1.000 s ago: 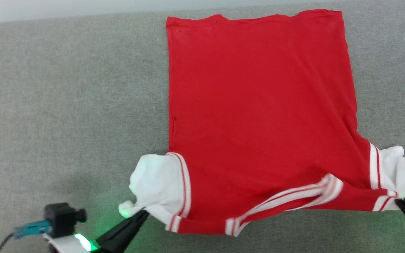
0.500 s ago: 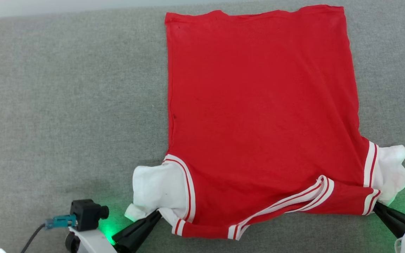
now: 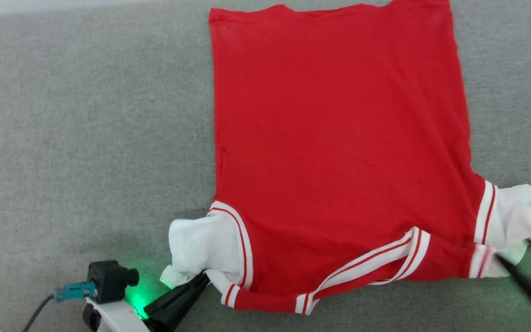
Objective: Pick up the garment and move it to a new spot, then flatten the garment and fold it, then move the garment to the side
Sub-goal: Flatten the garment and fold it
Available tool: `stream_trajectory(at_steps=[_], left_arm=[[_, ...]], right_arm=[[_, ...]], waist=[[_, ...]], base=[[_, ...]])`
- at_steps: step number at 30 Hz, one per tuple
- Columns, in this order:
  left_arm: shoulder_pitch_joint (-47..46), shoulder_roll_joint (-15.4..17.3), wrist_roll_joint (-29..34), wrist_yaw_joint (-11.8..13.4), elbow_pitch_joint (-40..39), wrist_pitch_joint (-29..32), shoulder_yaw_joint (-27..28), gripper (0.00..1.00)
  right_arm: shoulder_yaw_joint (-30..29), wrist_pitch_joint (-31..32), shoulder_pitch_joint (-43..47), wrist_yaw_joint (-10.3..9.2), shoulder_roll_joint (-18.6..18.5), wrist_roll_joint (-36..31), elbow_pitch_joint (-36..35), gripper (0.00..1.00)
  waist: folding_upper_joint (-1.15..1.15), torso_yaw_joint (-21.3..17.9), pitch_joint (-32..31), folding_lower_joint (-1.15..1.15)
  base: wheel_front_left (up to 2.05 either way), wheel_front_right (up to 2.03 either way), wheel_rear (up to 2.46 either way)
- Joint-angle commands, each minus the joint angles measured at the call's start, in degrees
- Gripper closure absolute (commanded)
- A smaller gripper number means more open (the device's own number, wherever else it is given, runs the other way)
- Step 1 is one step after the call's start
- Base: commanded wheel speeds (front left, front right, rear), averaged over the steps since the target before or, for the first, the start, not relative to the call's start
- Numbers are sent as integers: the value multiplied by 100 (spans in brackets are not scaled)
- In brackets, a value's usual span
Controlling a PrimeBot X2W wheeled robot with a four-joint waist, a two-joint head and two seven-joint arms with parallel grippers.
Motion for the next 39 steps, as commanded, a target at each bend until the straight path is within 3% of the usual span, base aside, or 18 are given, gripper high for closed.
stream_trajectory(at_steps=[1, 5, 8, 10, 13, 20, 21, 22, 29, 39], left_arm=[[-64, -151, 41, 25, 173, 51, -39, 100], [-221, -338, 202, 19, 11, 29, -29, 100], [-312, -513, 288, 12, -39, 9, -30, 100], [-407, -657, 336, -2, -53, 3, -72, 100], [-551, -793, 382, -3, -29, -1, -156, 100], [-966, -1097, 326, -3, 5, -1, -316, 100], [-966, -1097, 326, -3, 5, -1, -316, 100], [-1077, -1208, 344, -3, 34, 0, -377, 100], [-1203, -1397, 350, 1, 117, 13, -381, 100], [-1180, -1397, 362, 26, 171, 15, -441, 100]], right_arm=[[-301, 86, 121, -6, -80, 99, -193, 0], [-1262, 502, 260, -6, -123, 405, -849, 0], [-1697, 909, -336, -5, -27, 489, -794, 0], [-1708, 1222, -1037, -5, 126, 345, -432, 0], [-1213, 1772, -2409, -4, 415, -51, 284, 0], [-575, 2864, -5399, -5, 1374, -1381, 2870, 0], [-575, 2864, -5399, -5, 1374, -1381, 2870, 0], [-614, 3030, -5983, -5, 1525, -1761, 3543, 0], [-845, 3401, -7118, -5, 1513, -2806, 4883, 0], [-1580, 3346, -7685, -5, 1494, -3639, 5842, 0]], waist=[[0, 70, 73, 0], [0, 269, 228, 0], [0, 412, 312, 0], [0, 550, 381, 0], [0, 745, 516, 0], [0, 1242, 931, 0], [0, 1242, 931, 0], [0, 1413, 1054, 0], [0, 1799, 1273, 0], [0, 1929, 1340, 0]], base=[[0, 0, 0], [0, 0, 0], [0, 0, 0], [0, 0, 0], [0, 0, 0], [0, 0, 0], [0, 0, 0], [0, 0, 0], [0, 0, 0], [0, 0, 0]])
